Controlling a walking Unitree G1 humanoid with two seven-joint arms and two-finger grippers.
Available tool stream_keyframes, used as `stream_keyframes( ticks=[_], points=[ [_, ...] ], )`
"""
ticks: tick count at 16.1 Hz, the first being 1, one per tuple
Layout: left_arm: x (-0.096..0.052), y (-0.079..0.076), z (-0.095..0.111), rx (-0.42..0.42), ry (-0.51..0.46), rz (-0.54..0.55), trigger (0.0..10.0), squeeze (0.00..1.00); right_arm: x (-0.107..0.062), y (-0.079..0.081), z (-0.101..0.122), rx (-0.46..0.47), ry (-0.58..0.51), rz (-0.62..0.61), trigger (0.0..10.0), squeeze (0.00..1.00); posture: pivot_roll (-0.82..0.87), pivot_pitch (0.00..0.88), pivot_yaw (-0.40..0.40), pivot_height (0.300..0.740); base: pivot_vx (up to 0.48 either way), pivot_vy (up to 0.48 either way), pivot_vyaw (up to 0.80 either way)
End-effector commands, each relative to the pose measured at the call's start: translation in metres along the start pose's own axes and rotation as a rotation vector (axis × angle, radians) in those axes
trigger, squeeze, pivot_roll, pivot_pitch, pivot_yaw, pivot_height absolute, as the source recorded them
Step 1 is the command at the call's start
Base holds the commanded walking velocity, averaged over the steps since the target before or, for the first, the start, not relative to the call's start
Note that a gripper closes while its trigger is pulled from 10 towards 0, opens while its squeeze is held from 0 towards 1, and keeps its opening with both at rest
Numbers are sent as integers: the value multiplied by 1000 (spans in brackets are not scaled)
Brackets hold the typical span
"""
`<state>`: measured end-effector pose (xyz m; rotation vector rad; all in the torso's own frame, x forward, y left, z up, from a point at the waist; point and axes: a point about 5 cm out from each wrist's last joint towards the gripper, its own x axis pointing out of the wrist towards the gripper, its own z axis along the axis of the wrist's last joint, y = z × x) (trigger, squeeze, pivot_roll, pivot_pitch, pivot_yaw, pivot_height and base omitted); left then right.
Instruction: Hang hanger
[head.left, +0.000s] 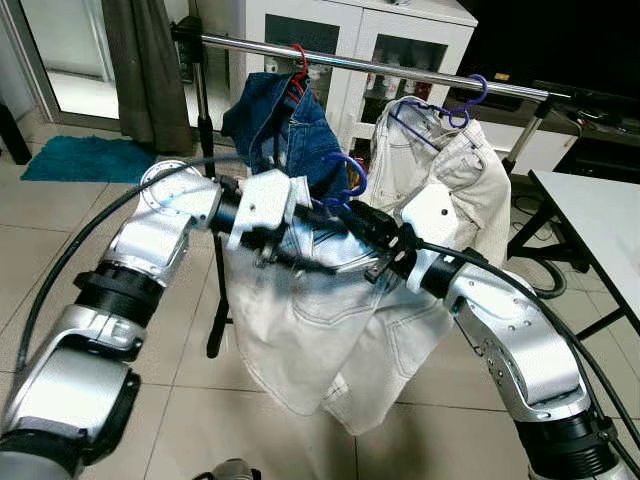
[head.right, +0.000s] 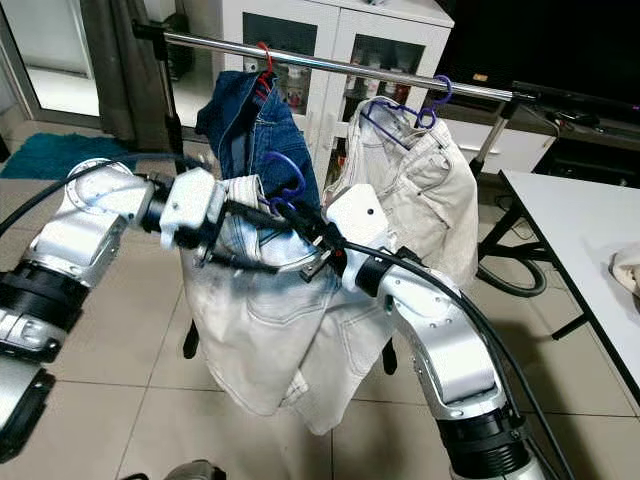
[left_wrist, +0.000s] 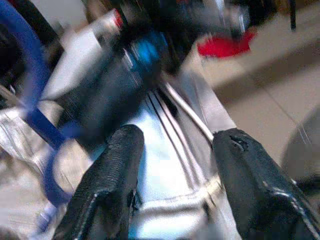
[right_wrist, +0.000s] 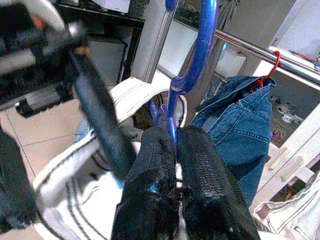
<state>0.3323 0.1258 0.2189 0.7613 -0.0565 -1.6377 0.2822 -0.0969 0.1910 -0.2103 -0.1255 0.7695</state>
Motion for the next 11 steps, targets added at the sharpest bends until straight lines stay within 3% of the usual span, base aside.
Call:
stream_keyframes(
  ticks=[1,3,4,5,6,11],
  points=[
    [3,-4,-6,23,66,-35,10000,0,-1,-4,19,-53,-82,-4,0,0,76,0,-121,740,0,0,0],
    [3,-8,-11,19,103,-46,10000,0,0,-4,19,-56,-82,0,0,0,76,0,-125,740,0,0,0],
    [3,-9,-15,42,144,-47,4510,0,0,-5,20,-57,-83,2,0,0,77,0,-128,740,0,0,0],
    [3,-9,-18,62,176,-39,2627,0,0,-5,20,-58,-84,3,0,0,77,0,-128,740,0,0,0],
    [2,-9,-20,73,201,-36,0,0,1,-5,20,-59,-84,5,0,0,77,0,-128,740,0,0,0],
    [1,-5,-22,124,234,12,0,0,2,-4,20,-57,-86,11,0,0,82,0,-133,740,0,0,0]
  ],
)
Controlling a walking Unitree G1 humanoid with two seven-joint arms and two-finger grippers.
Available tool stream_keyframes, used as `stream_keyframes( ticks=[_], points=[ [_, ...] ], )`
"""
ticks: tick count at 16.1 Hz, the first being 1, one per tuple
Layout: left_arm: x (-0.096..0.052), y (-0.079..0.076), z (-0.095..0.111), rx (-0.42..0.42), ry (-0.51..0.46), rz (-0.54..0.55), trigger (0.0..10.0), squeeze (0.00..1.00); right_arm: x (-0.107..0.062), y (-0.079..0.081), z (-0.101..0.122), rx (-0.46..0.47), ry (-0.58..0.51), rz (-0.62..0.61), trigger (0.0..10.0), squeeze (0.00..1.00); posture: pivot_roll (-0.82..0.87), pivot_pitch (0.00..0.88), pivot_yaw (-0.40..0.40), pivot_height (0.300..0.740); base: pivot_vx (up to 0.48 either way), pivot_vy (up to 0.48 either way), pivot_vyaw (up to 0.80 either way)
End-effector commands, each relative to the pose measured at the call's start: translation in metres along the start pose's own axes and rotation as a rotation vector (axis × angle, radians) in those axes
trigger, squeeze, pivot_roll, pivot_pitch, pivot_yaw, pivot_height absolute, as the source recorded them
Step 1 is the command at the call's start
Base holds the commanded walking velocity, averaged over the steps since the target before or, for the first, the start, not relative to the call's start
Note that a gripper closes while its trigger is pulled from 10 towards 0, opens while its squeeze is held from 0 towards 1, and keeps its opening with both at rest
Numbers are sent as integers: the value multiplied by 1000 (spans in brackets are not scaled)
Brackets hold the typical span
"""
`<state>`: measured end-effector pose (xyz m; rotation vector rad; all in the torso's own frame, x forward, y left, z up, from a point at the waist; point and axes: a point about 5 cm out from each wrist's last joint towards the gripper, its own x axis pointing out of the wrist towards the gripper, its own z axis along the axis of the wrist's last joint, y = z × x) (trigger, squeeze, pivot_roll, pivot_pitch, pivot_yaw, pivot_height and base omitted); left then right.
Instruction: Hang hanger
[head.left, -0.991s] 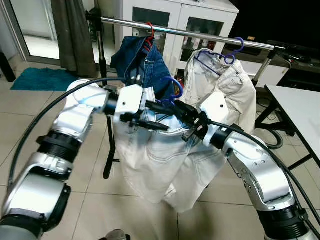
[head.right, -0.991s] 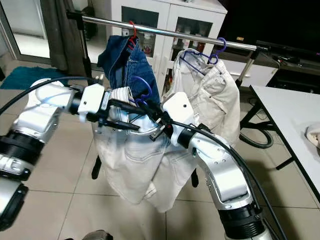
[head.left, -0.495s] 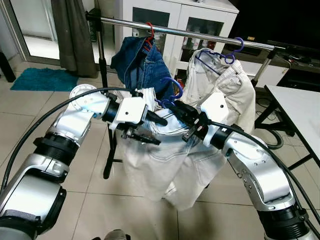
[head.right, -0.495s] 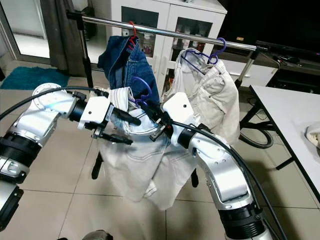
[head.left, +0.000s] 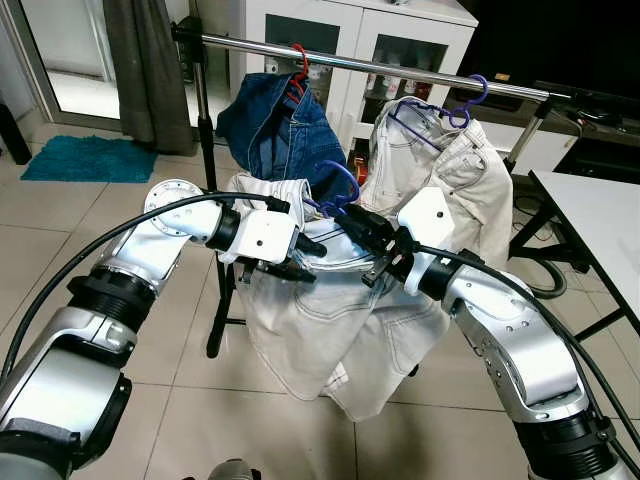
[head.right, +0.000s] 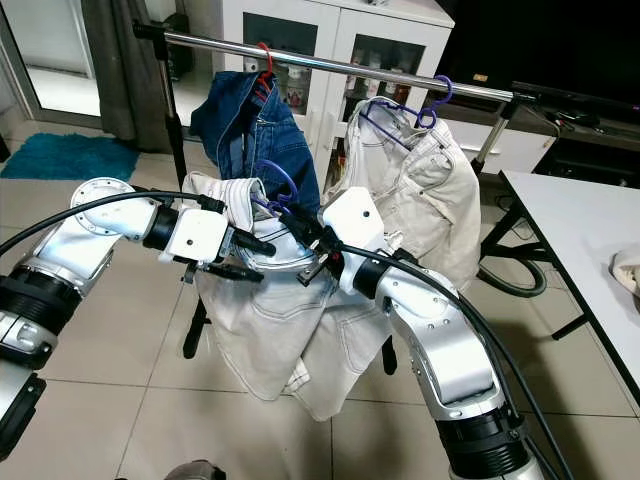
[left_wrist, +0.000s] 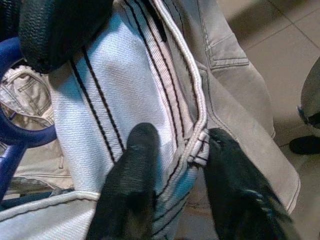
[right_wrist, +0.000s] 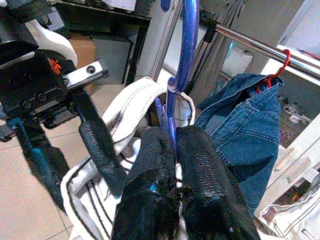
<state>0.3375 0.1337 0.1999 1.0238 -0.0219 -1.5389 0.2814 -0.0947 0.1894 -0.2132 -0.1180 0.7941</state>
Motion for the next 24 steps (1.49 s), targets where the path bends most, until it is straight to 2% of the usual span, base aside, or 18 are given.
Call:
stream_keyframes(
  ticks=[1,7,9,11,13,14,15,19,21,24],
  points=[
    [0,2,-2,4,26,-3,0,0,1,-6,21,-60,-89,-13,0,0,82,0,-133,740,0,0,0],
    [-3,2,-6,19,52,14,0,0,1,-7,21,-59,-89,-13,0,0,82,0,-132,740,0,0,0],
    [-8,2,-5,14,33,55,0,0,0,-6,20,-59,-86,-10,0,0,81,0,-132,740,0,0,0],
    [-19,4,-3,22,8,113,0,0,-2,-2,11,-46,-21,39,0,0,82,0,-136,740,0,0,0],
    [-34,8,0,56,19,178,0,0,-13,6,-21,-59,166,155,0,0,88,0,-147,740,0,0,0],
    [-39,10,1,67,21,197,0,0,-17,7,-29,-63,206,176,0,0,93,0,-152,740,0,0,0],
    [-51,11,6,88,16,237,0,0,-24,7,-40,-56,258,184,0,0,97,0,-155,740,0,0,0],
    [-58,7,13,122,-10,267,0,0,-28,2,-50,-34,303,167,0,0,97,0,-153,740,0,0,0],
    [-71,-1,-2,89,72,290,0,0,-39,-1,-48,36,266,191,0,0,94,0,-146,740,0,0,0],
    [-101,-6,-22,23,203,369,0,0,-59,-6,-36,188,168,243,0,0,86,0,-135,740,0,0,0]
  ],
)
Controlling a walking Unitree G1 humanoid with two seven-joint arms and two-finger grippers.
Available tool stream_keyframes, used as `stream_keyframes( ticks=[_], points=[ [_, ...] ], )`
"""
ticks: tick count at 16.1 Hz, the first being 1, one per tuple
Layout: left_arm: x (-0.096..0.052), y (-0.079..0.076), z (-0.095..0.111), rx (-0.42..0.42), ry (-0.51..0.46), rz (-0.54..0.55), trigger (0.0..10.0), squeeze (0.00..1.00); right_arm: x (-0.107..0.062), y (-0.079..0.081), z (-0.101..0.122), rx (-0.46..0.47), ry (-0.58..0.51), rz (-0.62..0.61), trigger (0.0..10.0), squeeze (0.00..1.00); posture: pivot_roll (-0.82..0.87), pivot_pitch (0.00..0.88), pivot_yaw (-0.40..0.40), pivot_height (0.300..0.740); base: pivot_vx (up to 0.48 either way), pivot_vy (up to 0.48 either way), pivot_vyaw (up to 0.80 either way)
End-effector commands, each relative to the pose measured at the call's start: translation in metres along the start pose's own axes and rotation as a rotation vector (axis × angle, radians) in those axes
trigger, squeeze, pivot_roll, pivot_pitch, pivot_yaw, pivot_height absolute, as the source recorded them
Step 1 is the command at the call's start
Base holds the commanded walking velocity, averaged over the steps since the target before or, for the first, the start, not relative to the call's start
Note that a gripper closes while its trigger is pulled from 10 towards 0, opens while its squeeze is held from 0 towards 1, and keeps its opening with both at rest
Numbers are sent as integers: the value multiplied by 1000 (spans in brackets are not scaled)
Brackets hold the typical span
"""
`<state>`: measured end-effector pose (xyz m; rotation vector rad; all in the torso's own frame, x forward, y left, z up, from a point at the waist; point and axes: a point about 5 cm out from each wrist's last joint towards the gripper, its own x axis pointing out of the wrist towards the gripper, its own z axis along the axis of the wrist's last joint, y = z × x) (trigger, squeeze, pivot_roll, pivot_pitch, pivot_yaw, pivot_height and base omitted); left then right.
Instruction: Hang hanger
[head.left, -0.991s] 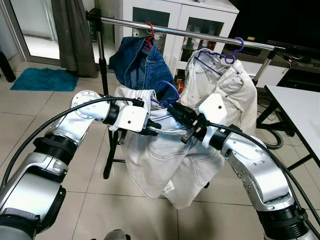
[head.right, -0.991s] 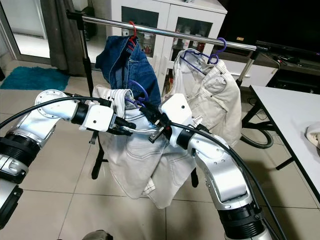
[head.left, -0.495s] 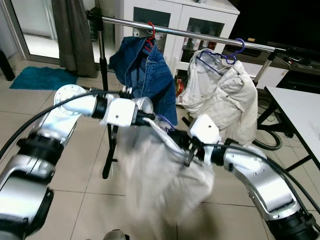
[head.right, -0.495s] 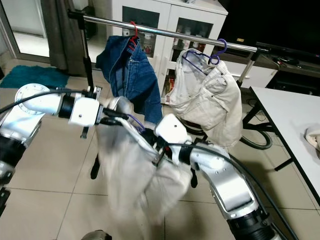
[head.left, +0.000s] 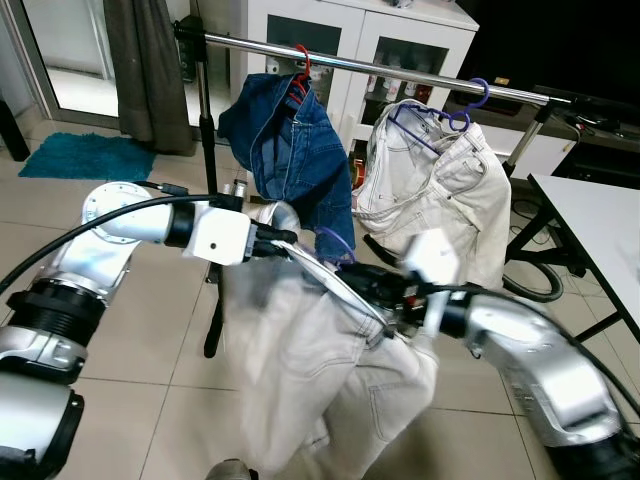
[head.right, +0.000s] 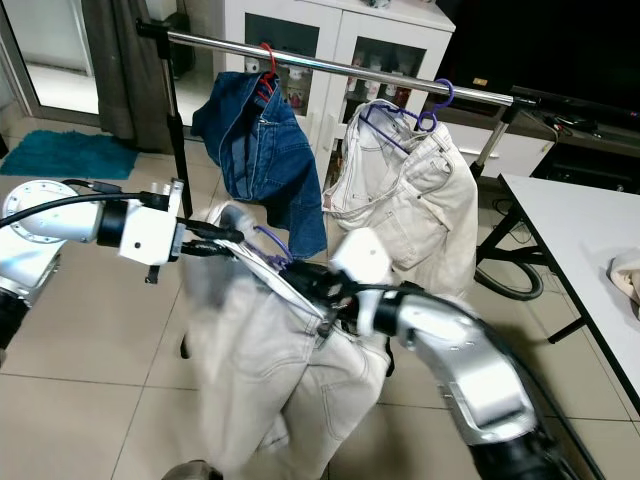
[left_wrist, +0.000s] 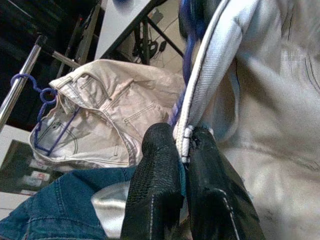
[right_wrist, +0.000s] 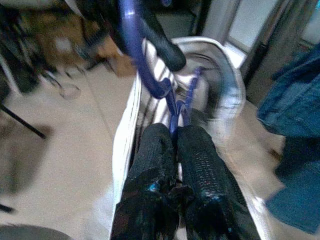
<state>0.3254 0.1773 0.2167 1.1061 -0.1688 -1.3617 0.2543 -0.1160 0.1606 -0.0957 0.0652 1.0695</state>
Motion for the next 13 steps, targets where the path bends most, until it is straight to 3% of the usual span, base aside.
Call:
stream_keyframes(
  ticks=[1,4,6,9,11,13],
  points=[
    [-59,15,-21,-93,179,209,0,0,-31,-11,-8,53,49,-36,0,0,84,0,-134,740,0,0,0],
    [-59,8,-21,-126,144,205,0,0,-38,-19,-2,142,-36,-95,0,0,87,0,-133,740,0,0,0],
    [-59,-4,-36,-177,216,219,0,0,-39,-22,7,200,-105,-95,0,0,88,0,-135,740,0,0,0],
    [-60,-11,-41,-201,230,214,0,0,-39,-29,15,217,-137,-159,0,0,88,0,-128,740,0,0,0],
    [-40,-22,-34,-219,150,175,0,0,-34,-48,16,153,-82,-363,0,0,89,0,-128,740,0,0,0],
    [-16,-23,-21,-194,59,156,0,0,-24,-54,16,97,-39,-460,0,0,89,0,-128,740,0,0,0]
  ],
)
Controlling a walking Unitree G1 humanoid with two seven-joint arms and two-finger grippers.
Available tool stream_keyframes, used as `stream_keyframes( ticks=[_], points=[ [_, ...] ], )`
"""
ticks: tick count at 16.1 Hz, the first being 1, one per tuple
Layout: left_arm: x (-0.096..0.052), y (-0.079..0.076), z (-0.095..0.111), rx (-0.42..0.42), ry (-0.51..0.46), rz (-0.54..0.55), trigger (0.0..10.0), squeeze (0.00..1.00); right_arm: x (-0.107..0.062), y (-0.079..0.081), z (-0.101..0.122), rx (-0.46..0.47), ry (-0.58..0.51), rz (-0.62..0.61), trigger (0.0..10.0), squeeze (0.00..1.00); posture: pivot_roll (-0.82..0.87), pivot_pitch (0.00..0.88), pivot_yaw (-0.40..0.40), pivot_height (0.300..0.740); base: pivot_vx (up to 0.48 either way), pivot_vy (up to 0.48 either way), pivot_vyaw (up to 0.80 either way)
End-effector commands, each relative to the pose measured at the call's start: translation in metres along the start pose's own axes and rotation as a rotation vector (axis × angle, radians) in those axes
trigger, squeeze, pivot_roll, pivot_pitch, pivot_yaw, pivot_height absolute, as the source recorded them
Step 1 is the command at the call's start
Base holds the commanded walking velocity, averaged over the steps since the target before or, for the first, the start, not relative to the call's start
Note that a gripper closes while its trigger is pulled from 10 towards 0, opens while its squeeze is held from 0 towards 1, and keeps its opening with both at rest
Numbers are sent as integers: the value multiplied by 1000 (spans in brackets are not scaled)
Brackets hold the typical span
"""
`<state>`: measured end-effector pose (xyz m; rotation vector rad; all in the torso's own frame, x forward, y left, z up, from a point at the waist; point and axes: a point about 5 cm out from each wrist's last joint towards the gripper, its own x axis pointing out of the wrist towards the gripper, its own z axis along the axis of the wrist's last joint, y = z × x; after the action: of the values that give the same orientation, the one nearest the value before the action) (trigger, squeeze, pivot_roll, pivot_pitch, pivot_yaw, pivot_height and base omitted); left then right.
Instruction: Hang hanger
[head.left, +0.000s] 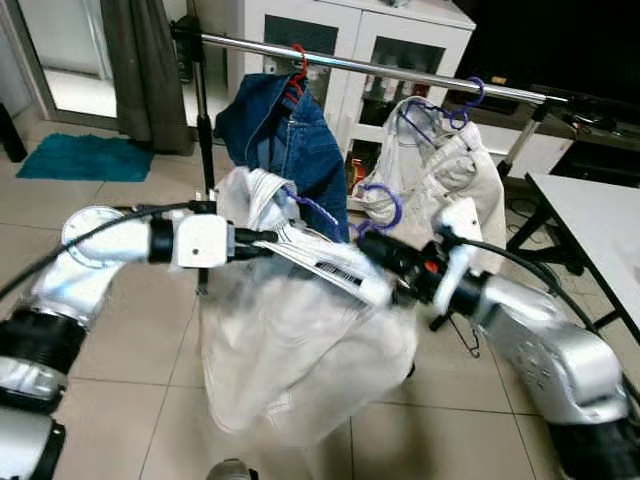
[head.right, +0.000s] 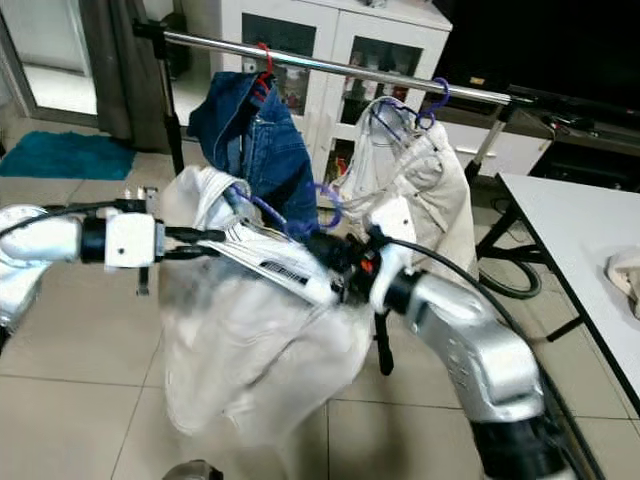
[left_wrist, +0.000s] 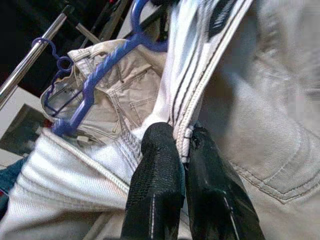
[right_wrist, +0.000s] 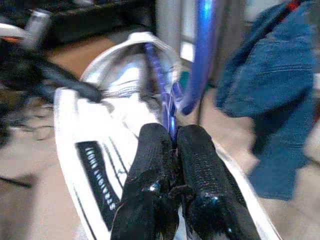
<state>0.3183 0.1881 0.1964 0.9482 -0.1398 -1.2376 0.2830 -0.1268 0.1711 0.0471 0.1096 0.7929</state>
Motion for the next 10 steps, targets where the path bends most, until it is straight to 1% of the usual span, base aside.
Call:
stream_keyframes(
  ticks=[1,2,3,4,5,6,7,8,9,10],
  points=[
    [-2,3,-2,-17,17,27,0,0,-11,-23,10,-97,-7,-169,0,0,93,0,-136,740,0,0,0],
    [10,12,7,33,-16,53,0,0,0,-12,2,-153,63,-105,0,0,93,0,-136,740,0,0,0],
    [14,14,9,50,-24,64,0,0,3,-9,-2,-171,88,-86,0,0,93,0,-136,740,0,0,0],
    [18,18,12,70,-28,74,0,0,9,-4,-9,-196,141,-46,0,0,92,0,-136,740,0,0,0],
    [25,20,16,87,-40,69,0,0,16,1,-17,-254,210,14,0,0,92,0,-136,740,0,0,0],
    [32,20,20,90,-58,60,0,0,20,7,-21,-333,247,81,0,0,92,0,-136,740,0,0,0],
    [38,21,24,99,-75,62,0,0,22,14,-24,-392,269,176,0,0,85,0,-130,740,0,0,0],
    [40,22,26,104,-88,71,0,0,22,17,-25,-408,270,223,0,0,85,0,-130,740,0,0,0],
    [46,27,33,126,-131,103,0,0,22,25,-29,-457,301,358,0,0,85,0,-132,740,0,0,0],
    [49,29,38,138,-154,113,0,0,22,24,-34,-497,362,400,0,0,85,0,-132,740,0,0,0]
  ],
)
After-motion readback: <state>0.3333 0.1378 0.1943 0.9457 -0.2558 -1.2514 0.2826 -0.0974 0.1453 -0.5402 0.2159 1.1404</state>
